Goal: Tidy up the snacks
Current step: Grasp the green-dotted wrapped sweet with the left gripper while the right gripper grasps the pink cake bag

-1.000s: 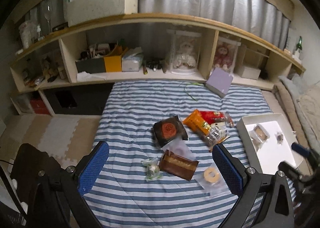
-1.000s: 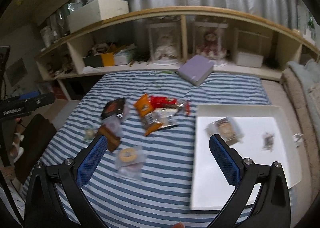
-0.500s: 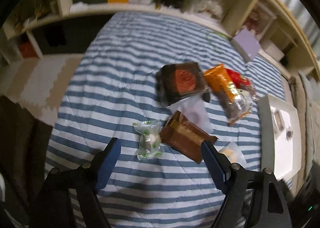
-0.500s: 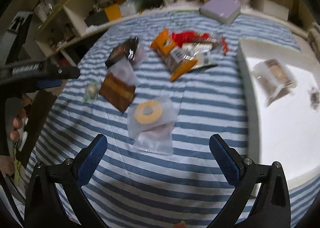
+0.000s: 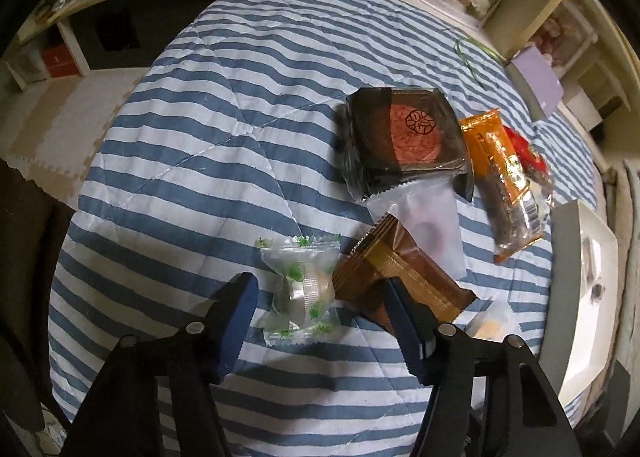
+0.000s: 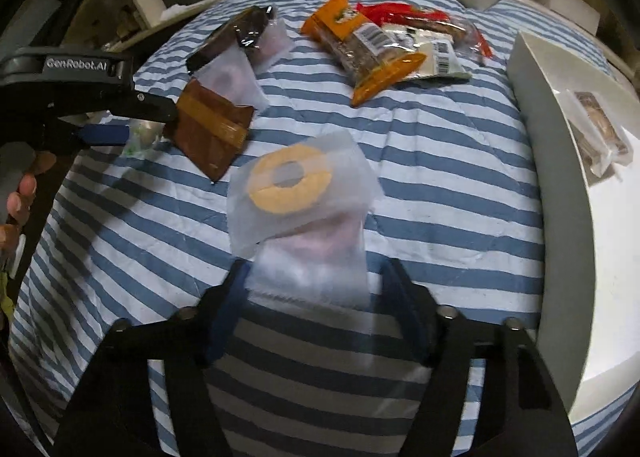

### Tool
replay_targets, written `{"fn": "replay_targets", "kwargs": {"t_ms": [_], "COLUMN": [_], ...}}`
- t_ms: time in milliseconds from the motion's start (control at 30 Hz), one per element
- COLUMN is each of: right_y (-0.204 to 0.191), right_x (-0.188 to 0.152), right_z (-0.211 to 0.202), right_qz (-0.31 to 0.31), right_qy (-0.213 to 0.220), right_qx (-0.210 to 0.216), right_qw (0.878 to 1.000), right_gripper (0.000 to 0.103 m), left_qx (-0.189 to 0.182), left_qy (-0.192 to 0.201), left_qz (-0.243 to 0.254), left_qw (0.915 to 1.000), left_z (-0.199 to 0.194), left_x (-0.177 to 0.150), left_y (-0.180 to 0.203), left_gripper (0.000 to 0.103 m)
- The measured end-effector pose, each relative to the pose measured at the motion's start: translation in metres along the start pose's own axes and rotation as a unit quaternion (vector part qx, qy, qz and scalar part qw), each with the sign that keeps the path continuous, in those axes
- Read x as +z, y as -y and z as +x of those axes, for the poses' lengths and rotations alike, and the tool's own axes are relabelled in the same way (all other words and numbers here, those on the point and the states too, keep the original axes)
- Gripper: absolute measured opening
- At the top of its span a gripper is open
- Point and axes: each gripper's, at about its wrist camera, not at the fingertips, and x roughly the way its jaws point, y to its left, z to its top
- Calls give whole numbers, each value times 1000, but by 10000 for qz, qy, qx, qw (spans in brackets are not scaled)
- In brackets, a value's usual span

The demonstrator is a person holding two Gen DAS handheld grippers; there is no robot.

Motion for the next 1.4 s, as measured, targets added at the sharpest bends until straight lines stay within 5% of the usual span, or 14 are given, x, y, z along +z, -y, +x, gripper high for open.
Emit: {"fn": "replay_targets", "kwargs": {"t_ms": [333, 433, 500, 633, 767, 1400], "right_y": [-8, -14, -18, -19, -15, 16], "right_x": [-33, -41, -40, -36, -30, 14], "right_z": [-25, -28, -27, -20, -14, -85], "right_qz": [-333, -582, -678, -728, -727, 26], "right_qy": [-710, -828, -715, -582, -543, 1142], "right_qx": [359, 317, 248, 150, 119, 420], "right_qw": [9963, 9944, 9948, 9955, 9958, 9926], "right_gripper": [59, 63, 75, 74, 58, 52], "left_qx": [-214, -140, -24, -31, 31, -281], "left_qy": [171, 211, 223, 211, 230, 882], "left_qz": [-267, -277, -262, -299, -295, -28], "left_qw": [9993, 9993, 9994, 9993, 9993, 9957], "left_z": [-3, -7, -9, -9, -13, -89], "left_x": [-16, -17, -19, -19, -19, -42], "left_y": [-15, -19, -21, -21, -19, 3], "left_gripper": [50, 31, 28, 27, 27, 26]}}
